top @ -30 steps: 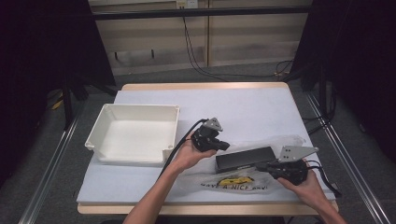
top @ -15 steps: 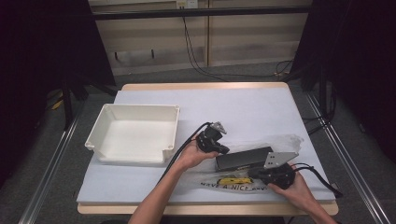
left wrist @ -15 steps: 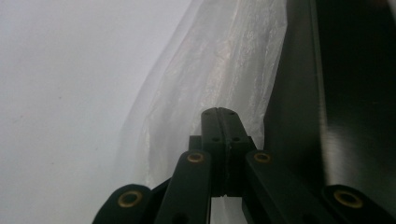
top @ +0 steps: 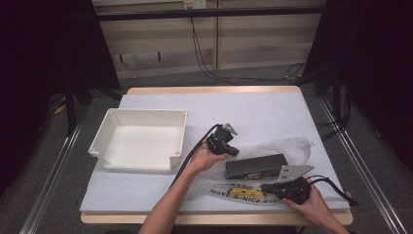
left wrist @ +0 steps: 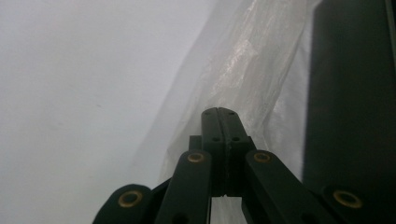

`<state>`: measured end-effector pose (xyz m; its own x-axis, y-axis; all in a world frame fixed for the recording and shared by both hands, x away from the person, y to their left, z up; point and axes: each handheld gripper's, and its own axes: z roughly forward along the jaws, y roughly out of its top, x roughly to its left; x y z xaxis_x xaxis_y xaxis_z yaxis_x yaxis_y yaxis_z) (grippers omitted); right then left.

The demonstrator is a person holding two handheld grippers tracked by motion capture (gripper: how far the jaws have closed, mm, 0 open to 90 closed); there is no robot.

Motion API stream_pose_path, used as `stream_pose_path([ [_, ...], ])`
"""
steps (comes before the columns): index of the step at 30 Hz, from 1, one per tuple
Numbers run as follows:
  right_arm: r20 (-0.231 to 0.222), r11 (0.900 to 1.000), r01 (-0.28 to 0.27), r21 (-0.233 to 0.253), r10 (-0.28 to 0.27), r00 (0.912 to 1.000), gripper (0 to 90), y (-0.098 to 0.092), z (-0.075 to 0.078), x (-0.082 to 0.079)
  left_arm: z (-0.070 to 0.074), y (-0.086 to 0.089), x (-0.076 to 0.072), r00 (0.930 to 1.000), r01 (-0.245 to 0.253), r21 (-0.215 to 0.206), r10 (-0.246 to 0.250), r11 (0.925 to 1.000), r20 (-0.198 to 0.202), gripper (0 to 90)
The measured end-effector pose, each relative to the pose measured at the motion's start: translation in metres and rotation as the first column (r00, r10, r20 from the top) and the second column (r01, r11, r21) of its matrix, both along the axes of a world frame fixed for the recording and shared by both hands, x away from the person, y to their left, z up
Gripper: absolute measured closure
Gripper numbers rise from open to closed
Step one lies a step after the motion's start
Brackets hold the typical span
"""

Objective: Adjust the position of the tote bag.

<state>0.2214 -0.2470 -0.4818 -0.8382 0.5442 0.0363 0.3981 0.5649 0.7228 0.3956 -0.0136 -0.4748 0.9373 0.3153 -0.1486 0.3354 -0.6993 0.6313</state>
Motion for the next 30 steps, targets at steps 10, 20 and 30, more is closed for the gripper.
stream_pose_path([
  [10,0.003,1.0,-0.003,0.007,0.003,1.0,90.0,-0.005,-0.001,-0.012,-0.001,-0.001,0.016,0.9985,-0.052,0.002,0.052,0.9987,0.017,90.0],
  [20,0.002,1.0,-0.02,0.009,0.02,0.9998,90.0,-0.007,0.0,-0.023,-0.004,0.0,0.023,0.996,-0.089,-0.032,0.089,0.9955,-0.003,90.0],
  [30,0.039,0.997,0.003,0.079,-0.006,0.9992,84.4,-0.01,0.005,-0.022,-0.002,0.003,0.02,0.997,-0.077,-0.039,0.077,0.9963,-0.004,90.0],
])
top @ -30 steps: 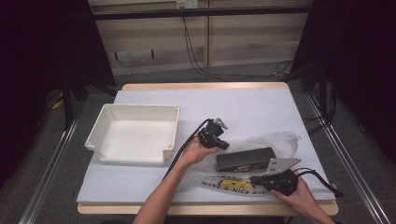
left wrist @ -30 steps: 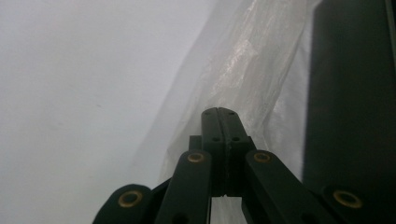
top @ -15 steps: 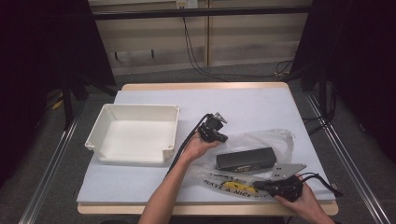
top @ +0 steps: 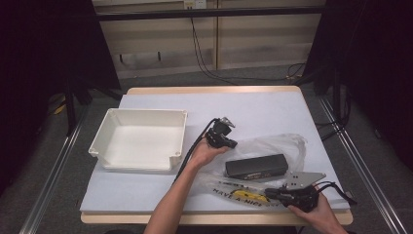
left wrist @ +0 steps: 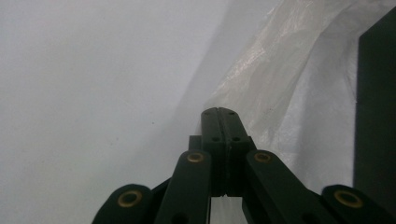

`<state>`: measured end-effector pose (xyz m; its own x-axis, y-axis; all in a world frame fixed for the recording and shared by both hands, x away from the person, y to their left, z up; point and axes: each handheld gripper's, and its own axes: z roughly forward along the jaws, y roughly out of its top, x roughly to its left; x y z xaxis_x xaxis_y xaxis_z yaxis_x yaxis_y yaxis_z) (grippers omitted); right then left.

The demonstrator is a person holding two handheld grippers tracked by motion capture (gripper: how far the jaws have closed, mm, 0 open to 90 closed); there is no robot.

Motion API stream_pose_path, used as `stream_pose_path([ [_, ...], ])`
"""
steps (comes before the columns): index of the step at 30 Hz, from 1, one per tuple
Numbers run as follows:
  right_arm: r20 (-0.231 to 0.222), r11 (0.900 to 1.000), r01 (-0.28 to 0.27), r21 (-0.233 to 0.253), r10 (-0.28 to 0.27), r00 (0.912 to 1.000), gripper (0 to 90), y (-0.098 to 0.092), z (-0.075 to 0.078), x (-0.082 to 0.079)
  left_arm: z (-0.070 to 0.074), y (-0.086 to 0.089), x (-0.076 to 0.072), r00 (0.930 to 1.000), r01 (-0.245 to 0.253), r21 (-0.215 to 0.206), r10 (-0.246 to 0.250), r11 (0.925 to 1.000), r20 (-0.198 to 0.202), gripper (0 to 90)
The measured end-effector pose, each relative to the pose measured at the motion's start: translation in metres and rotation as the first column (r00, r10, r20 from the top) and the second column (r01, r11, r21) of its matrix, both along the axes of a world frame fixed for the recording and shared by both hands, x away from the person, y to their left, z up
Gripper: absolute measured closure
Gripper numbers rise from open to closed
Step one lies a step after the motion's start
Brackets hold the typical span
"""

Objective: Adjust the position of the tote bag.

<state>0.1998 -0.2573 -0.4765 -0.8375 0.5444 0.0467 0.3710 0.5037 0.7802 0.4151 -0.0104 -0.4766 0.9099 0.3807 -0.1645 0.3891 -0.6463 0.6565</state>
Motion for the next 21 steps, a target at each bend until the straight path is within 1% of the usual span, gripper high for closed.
stream_pose_path([
  [1,0.011,1.0,0.005,0.009,-0.005,0.9999,83.4,-0.001,0.001,0.0,0.001,0.001,-0.001,1.0,-0.003,-0.012,0.003,0.9999,0.001,89.3],
  [2,0.022,1.0,0.014,0.021,-0.014,0.9997,82.7,-0.002,0.003,0.001,0.002,0.001,-0.002,1.0,-0.005,-0.009,0.005,0.9999,0.006,87.1],
  [3,0.03,0.999,0.023,0.034,-0.024,0.9992,80.4,-0.003,0.005,0.001,0.004,0.001,-0.004,0.9999,0.008,-0.014,-0.008,0.9999,0.01,84.3],
  [4,0.043,0.998,0.04,0.052,-0.042,0.9982,75.6,-0.005,0.007,0.002,0.006,0.001,-0.005,0.9996,0.016,-0.007,-0.016,0.9998,0.022,82.1],
  [5,0.05,0.997,0.042,0.063,-0.045,0.9977,73.3,-0.006,0.008,0.002,0.009,0.001,-0.007,0.9994,0.023,-0.013,-0.023,0.9996,0.024,80.4],
  [6,0.06,0.995,0.054,0.079,-0.059,0.9965,69.9,-0.007,0.009,0.002,0.009,0.001,-0.007,0.9994,0.023,-0.013,-0.023,0.9996,0.024,78.5],
  [7,0.07,0.992,0.075,0.1,-0.082,0.9942,67.4,-0.009,0.012,0.002,0.016,0.002,-0.013,0.9985,0.027,-0.042,-0.025,0.9987,0.048,76.2],
  [8,0.072,0.991,0.079,0.112,-0.088,0.9936,65.8,-0.011,0.012,0.002,0.018,0.003,-0.015,0.9985,0.028,-0.054,-0.026,0.9981,0.049,74.4],
  [9,0.075,0.988,0.083,0.127,-0.093,0.9928,62.3,-0.012,0.013,0.002,0.022,0.004,-0.019,0.9982,0.04,-0.069,-0.037,0.9968,0.048,73.5],
  [10,0.07,0.984,0.099,0.146,-0.11,0.9914,58.4,-0.015,0.013,0.002,0.026,0.006,-0.022,0.9969,0.047,-0.076,-0.042,0.996,0.066,71.6],
  [11,0.067,0.983,0.108,0.149,-0.119,0.9906,55.7,-0.017,0.013,0.002,0.029,0.007,-0.024,0.9963,0.045,-0.081,-0.039,0.9957,0.077,69.6],
  [13,0.074,0.979,0.135,0.155,-0.148,0.9862,50.2,-0.022,0.013,0.001,0.034,0.011,-0.028,0.9969,0.042,-0.117,-0.034,0.9923,0.071,67.6],
  [14,0.073,0.977,0.14,0.158,-0.153,0.9855,48.1,-0.024,0.014,0.0,0.038,0.014,-0.031,0.9948,0.049,-0.115,-0.038,0.9921,0.094,66.4],
  [16,0.088,0.974,0.164,0.159,-0.179,0.9799,41.2,-0.028,0.015,-0.001,0.042,0.017,-0.035,0.9935,0.064,-0.123,-0.052,0.9904,0.102,65.0],
  [17,0.088,0.974,0.164,0.159,-0.179,0.9799,41.2,-0.028,0.015,-0.001,0.042,0.017,-0.035,0.9935,0.064,-0.123,-0.052,0.9904,0.102,64.0],
  [18,0.098,0.967,0.186,0.171,-0.205,0.974,32.9,-0.031,0.016,-0.001,0.048,0.02,-0.043,0.9894,0.088,-0.127,-0.072,0.9881,0.126,63.3],
  [19,0.108,0.965,0.199,0.171,-0.219,0.9698,30.5,-0.032,0.016,-0.002,0.05,0.021,-0.047,0.9885,0.094,-0.126,-0.077,0.9876,0.13,62.5],
  [20,0.108,0.964,0.202,0.175,-0.223,0.9688,30.2,-0.033,0.017,-0.002,0.052,0.023,-0.051,0.9867,0.103,-0.128,-0.085,0.9864,0.138,61.0],
  [21,0.121,0.96,0.214,0.178,-0.237,0.9639,28.1,-0.034,0.018,-0.003,0.054,0.024,-0.054,0.985,0.113,-0.128,-0.094,0.9852,0.144,60.0],
])
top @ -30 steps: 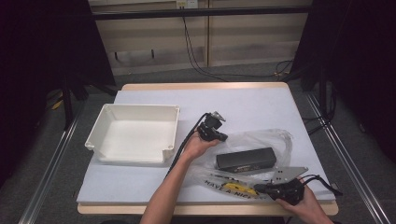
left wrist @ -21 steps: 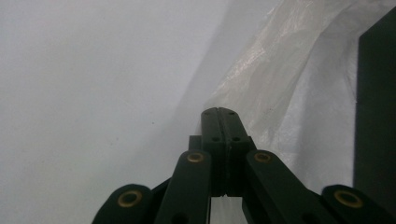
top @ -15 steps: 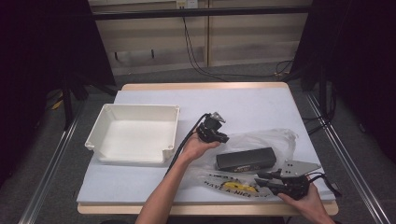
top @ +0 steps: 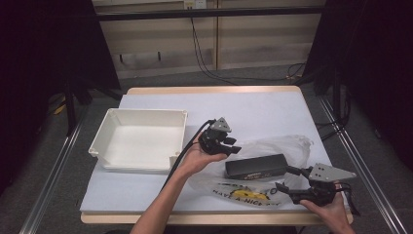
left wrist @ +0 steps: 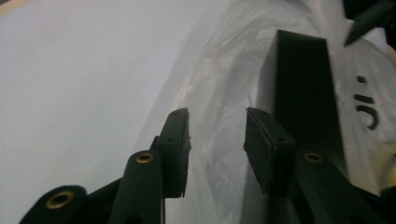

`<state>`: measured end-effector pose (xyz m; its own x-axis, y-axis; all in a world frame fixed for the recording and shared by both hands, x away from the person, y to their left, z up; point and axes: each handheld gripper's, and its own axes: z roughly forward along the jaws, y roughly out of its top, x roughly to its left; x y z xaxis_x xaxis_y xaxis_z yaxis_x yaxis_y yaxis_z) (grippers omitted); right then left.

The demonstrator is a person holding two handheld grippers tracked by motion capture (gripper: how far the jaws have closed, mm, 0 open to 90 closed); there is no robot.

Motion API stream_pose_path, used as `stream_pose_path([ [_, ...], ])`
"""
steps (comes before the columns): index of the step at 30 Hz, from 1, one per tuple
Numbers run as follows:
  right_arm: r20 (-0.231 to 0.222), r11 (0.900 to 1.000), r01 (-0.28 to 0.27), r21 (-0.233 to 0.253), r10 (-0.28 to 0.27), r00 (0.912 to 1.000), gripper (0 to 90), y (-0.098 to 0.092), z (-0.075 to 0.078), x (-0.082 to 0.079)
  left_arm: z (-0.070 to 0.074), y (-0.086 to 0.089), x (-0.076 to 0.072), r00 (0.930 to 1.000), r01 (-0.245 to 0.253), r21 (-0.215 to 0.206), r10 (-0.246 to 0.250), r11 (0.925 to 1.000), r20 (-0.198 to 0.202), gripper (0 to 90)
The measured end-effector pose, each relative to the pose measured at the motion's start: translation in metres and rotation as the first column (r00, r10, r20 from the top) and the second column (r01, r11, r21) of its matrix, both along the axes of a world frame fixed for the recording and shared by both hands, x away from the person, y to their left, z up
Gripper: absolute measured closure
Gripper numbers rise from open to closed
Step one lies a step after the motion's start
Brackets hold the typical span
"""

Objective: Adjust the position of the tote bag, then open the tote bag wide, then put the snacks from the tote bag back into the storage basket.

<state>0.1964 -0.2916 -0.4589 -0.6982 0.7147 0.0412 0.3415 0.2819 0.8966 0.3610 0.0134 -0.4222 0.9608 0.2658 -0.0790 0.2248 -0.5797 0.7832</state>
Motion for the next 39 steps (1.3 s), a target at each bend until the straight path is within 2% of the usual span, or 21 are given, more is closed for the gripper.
stream_pose_path([
  [3,0.02,1.0,0.028,0.004,-0.028,0.9994,19.4,-0.002,0.002,-0.002,0.005,0.004,-0.01,0.9997,0.021,0.0,-0.021,0.9998,0.012,56.3],
  [4,0.026,0.999,0.041,0.008,-0.042,0.9988,16.0,-0.003,0.002,-0.003,0.007,0.005,-0.013,0.9994,0.029,0.013,-0.029,0.9995,0.021,55.1],
  [6,0.026,0.999,0.043,0.014,-0.043,0.9987,14.8,-0.005,0.003,-0.005,0.01,0.007,-0.017,0.9987,0.047,0.007,-0.047,0.9989,0.019,53.1],
  [8,0.013,0.998,0.058,0.016,-0.058,0.9982,9.5,-0.007,0.002,-0.006,0.012,0.009,-0.022,0.9978,0.06,0.014,-0.061,0.9981,0.028,52.6],
  [10,0.014,0.996,0.083,0.02,-0.083,0.9965,7.1,-0.01,0.001,-0.009,0.014,0.009,-0.027,0.9954,0.093,0.029,-0.093,0.9953,0.02,52.4],
  [12,0.024,0.995,0.096,0.017,-0.096,0.9951,4.2,-0.011,0.002,-0.011,0.013,0.008,-0.032,0.9944,0.105,0.031,-0.105,0.994,0.0,50.8],
  [14,0.025,0.996,0.087,0.017,-0.087,0.9959,0.7,-0.011,0.002,-0.014,0.012,0.007,-0.037,0.9923,0.123,0.048,-0.124,0.9912,0.008,48.4],
  [16,0.021,0.996,0.09,0.019,-0.09,0.9957,1.6,-0.011,0.001,-0.016,0.01,0.007,-0.04,0.9902,0.139,0.048,-0.139,0.9891,0.009,46.4],
  [17,0.019,0.996,0.09,0.021,-0.091,0.9957,2.1,-0.012,0.001,-0.017,0.009,0.007,-0.041,0.99,0.14,0.072,-0.141,0.9876,0.009,46.1],
  [18,0.015,0.996,0.088,0.029,-0.088,0.996,1.5,-0.013,0.001,-0.018,0.009,0.008,-0.041,0.9896,0.141,0.078,-0.143,0.9869,0.015,44.7],
  [19,0.014,0.996,0.085,0.033,-0.085,0.9963,1.2,-0.013,0.001,-0.018,0.008,0.009,-0.041,0.9913,0.13,0.072,-0.131,0.9889,0.011,44.1],
  [20,0.007,0.995,0.089,0.041,-0.09,0.9959,1.4,-0.014,0.002,-0.018,0.008,0.011,-0.041,0.9902,0.139,0.078,-0.14,0.9872,0.007,43.1],
  [21,0.013,0.994,0.093,0.048,-0.094,0.9955,1.4,-0.015,0.001,-0.019,0.007,0.012,-0.043,0.9916,0.129,0.069,-0.13,0.9892,0.004,41.7],
  [22,0.028,0.993,0.101,0.055,-0.103,0.9943,1.4,-0.017,0.001,-0.02,0.007,0.013,-0.044,0.9907,0.134,0.081,-0.136,0.9876,0.009,40.9],
  [24,0.06,0.99,0.129,0.065,-0.133,0.9893,1.4,-0.019,0.001,-0.02,0.005,0.015,-0.045,0.9924,0.117,0.084,-0.12,0.9895,0.028,37.3],
  [27,0.073,0.984,0.154,0.086,-0.161,0.9843,1.2,-0.022,0.0,-0.02,0.002,0.016,-0.045,0.9915,0.122,0.107,-0.126,0.9867,0.033,35.5],
  [28,0.076,0.984,0.151,0.092,-0.159,0.9844,1.1,-0.024,0.0,-0.02,0.0,0.016,-0.045,0.9916,0.124,0.093,-0.127,0.988,0.028,34.4],
  [30,0.081,0.984,0.153,0.091,-0.16,0.9838,0.8,-0.024,0.0,-0.02,0.0,0.016,-0.045,0.9921,0.115,0.095,-0.119,0.9888,0.038,33.0],
  [32,0.08,0.985,0.148,0.093,-0.156,0.9846,0.8,-0.024,0.0,-0.019,0.0,0.014,-0.044,0.99,0.131,0.095,-0.135,0.9868,0.04,31.8],
  [35,0.075,0.986,0.141,0.085,-0.148,0.9862,0.8,-0.022,0.0,-0.018,-0.005,0.01,-0.043,0.9879,0.152,0.1,-0.154,0.9832,0.014,30.8],
  [39,0.074,0.988,0.138,0.074,-0.143,0.9869,0.7,-0.02,-0.001,-0.018,-0.008,0.004,-0.044,0.9885,0.147,0.108,-0.15,0.9831,0.019,33.7],
])
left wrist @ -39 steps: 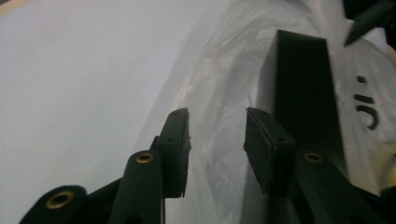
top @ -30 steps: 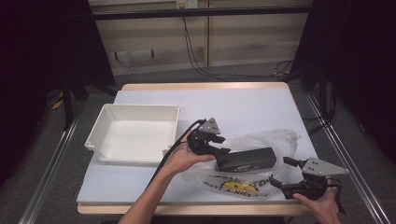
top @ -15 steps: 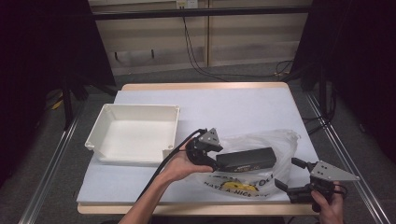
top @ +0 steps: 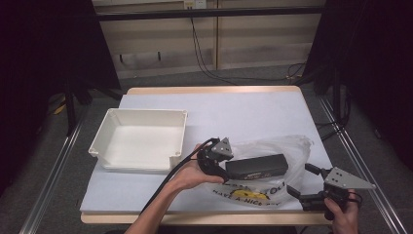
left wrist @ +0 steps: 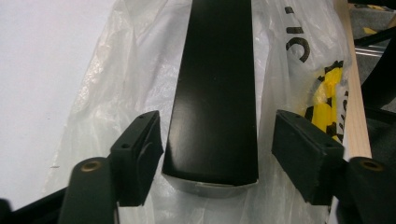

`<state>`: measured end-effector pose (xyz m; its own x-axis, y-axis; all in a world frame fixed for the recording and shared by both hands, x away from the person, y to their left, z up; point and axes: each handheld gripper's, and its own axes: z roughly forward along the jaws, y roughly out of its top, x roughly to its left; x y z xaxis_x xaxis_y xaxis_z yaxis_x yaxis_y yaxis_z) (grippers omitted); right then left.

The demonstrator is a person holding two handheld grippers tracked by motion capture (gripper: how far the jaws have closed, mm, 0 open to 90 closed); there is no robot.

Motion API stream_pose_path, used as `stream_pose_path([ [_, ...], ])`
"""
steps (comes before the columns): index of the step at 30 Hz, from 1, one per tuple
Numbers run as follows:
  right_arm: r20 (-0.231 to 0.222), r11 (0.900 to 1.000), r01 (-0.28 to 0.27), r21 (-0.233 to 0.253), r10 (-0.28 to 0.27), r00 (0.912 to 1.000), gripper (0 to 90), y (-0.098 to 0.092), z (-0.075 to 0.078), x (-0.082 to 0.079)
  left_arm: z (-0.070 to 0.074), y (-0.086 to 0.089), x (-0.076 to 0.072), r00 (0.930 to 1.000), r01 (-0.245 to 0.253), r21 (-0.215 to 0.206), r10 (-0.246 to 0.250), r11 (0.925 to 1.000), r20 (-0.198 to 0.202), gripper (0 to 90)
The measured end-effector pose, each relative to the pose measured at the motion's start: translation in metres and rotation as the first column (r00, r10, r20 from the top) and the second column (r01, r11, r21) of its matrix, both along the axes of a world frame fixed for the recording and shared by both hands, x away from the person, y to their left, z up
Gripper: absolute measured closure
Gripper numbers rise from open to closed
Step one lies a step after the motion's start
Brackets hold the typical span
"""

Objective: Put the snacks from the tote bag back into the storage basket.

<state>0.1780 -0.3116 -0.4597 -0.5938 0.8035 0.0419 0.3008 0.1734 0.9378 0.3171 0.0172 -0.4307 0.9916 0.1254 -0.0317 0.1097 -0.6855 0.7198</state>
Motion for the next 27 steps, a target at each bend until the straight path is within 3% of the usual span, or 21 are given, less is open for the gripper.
stream_pose_path([
  [13,-0.002,1.0,-0.013,-0.021,0.013,0.9999,0.5,0.003,-0.001,0.002,-0.017,-0.016,0.006,0.9996,0.028,0.097,-0.027,0.9949,-0.008,38.5],
  [22,-0.004,0.999,-0.026,-0.023,0.025,0.9997,0.3,0.003,-0.002,0.0,-0.018,-0.013,0.009,0.9995,0.028,0.093,-0.027,0.9952,-0.015,39.4],
  [24,-0.004,0.999,-0.039,-0.025,0.039,0.9992,0.4,0.004,-0.002,-0.001,-0.019,-0.012,0.011,0.999,0.02,0.094,-0.016,0.9953,-0.04,39.8],
  [27,-0.005,0.999,-0.042,-0.023,0.042,0.9991,0.4,0.004,-0.002,-0.001,-0.019,-0.013,0.012,0.999,0.025,0.101,-0.022,0.9945,-0.039,39.6],
])
